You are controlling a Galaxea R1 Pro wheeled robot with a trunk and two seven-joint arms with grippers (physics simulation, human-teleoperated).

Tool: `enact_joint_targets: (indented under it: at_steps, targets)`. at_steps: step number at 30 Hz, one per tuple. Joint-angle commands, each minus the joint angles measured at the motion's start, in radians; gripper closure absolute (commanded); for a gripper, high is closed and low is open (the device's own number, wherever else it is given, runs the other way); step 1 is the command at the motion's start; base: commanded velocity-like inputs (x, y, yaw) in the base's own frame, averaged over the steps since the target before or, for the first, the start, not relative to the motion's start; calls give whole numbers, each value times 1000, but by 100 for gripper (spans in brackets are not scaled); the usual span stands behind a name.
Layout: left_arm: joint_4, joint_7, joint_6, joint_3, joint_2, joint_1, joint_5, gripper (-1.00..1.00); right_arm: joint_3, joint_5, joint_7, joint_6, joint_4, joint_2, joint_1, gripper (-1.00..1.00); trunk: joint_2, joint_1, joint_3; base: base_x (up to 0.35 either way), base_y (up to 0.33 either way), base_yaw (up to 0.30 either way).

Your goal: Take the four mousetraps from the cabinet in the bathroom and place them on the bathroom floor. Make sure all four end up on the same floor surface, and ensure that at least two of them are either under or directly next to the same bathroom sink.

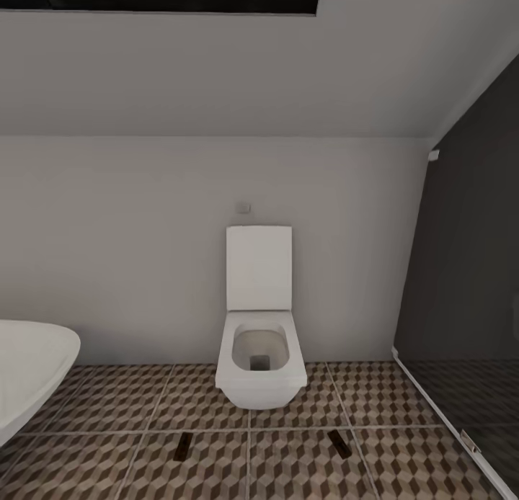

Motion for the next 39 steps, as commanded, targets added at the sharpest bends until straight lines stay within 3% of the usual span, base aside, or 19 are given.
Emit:
enact_joint_targets:
  at_steps: [1,16,31,39]
  targets:
    - [1,1,-3,-9,0,3,9,-100,8,-9,0,-6,3,2,4,-100,7,-4,2,0,0,0]
    - [1,-1,-4,-9,-13,53,12,-100,8,-7,1,-7,3,14,57,-100,112,-62,49,0,0,0]
    - [1,-1,-6,-8,-29,93,11,-100,10,-6,18,-8,2,49,98,-100,217,-119,96,0,0,0]
    - [1,-1,-7,-8,-45,113,11,-100,9,29,23,-12,2,69,109,-100,273,-150,121,0,0,0]
